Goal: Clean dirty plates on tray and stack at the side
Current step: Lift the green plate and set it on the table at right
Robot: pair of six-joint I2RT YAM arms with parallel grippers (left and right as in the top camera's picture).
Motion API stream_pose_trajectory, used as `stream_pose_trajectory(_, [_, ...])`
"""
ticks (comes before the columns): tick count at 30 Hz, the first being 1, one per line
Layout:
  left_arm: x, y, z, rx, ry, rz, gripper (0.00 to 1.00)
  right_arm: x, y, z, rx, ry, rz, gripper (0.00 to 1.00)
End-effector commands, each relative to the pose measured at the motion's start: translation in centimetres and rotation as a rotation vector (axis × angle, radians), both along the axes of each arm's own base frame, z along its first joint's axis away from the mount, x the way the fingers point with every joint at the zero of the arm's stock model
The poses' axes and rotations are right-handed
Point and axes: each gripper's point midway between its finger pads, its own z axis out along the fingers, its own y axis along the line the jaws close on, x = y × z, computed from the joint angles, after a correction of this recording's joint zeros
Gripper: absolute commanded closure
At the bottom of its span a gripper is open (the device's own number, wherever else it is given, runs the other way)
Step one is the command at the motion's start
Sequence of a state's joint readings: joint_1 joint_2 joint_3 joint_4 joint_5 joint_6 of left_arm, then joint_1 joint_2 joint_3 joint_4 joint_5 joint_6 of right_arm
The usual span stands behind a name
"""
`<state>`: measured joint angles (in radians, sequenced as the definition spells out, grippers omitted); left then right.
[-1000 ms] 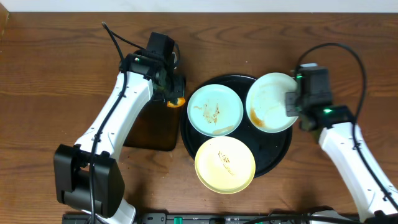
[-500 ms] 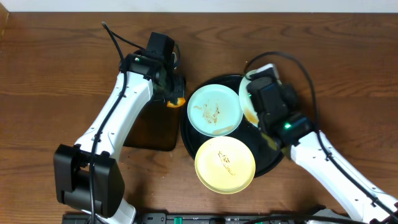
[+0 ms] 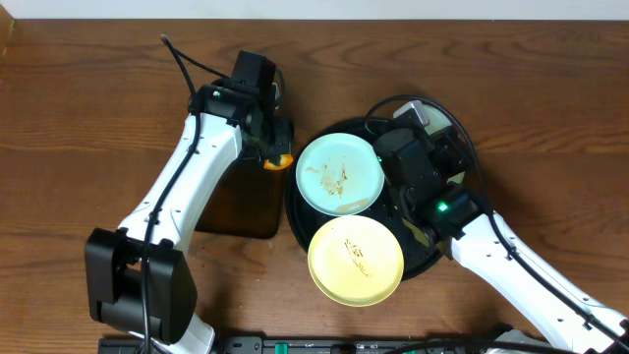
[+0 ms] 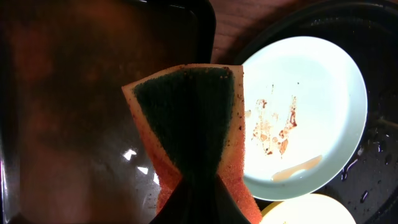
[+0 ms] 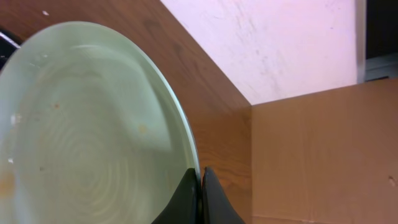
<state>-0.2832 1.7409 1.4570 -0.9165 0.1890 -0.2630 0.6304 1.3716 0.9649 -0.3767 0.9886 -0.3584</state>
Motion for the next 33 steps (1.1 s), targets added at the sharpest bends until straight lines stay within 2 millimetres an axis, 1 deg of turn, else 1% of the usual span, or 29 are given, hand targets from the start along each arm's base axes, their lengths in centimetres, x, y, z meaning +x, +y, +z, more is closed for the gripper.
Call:
stream_pose_trajectory(1, [-0.1,0.0,0.5,-0.012,-0.005,0.005,0.93,-0.3,-0.4,1.1,-0.032,-0.038,-0.025,0.99])
stream_pose_trajectory(8, [-0.1,0.0,0.5,-0.012,-0.005,0.005,0.92,-0.2,-0.4,1.3,-0.015,-0.053,-0.030,0.99])
stream_pose_trajectory(11, [-0.1,0.0,0.5,-0.012,-0.005,0.005,0.93,0.1,-1.4,1.2,0.066,-0.094,-0.090,0.99])
stream_pose_trajectory(14, [-0.1,0.0,0.5,-0.012,-0.005,0.005,0.93,0.5,-3.6,0.9,0.169,-0.144,-0.191,0.99])
stream_pose_trajectory(17, [-0.1,0.0,0.5,-0.012,-0.005,0.005,0.92,1.3,-5.9,-0.1,0.281,-0.143,-0.252,0.99])
stream_pose_trajectory(21, [-0.2,0.0,0.5,-0.012,-0.005,0.005,0.93,1.7,-10.4,-1.8,0.470,-0.157,-0.399,0.99])
stream_pose_trajectory(26, [-0.1,0.0,0.5,-0.012,-0.005,0.005,0.93,0.9,-16.4,-4.5,0.706,-0.154,-0.602,0.99])
stream_pose_trajectory(30, [-0.1,0.0,0.5,-0.012,-0.005,0.005,0.92,-0.5,-20.8,-6.6,0.796,-0.143,-0.747,0.99])
stream_pose_trajectory(33, [-0.1,0.0,0.5,-0.012,-0.005,0.005,0.93,-1.2,-23.1,-8.4,0.843,-0.119,-0.819,0.99])
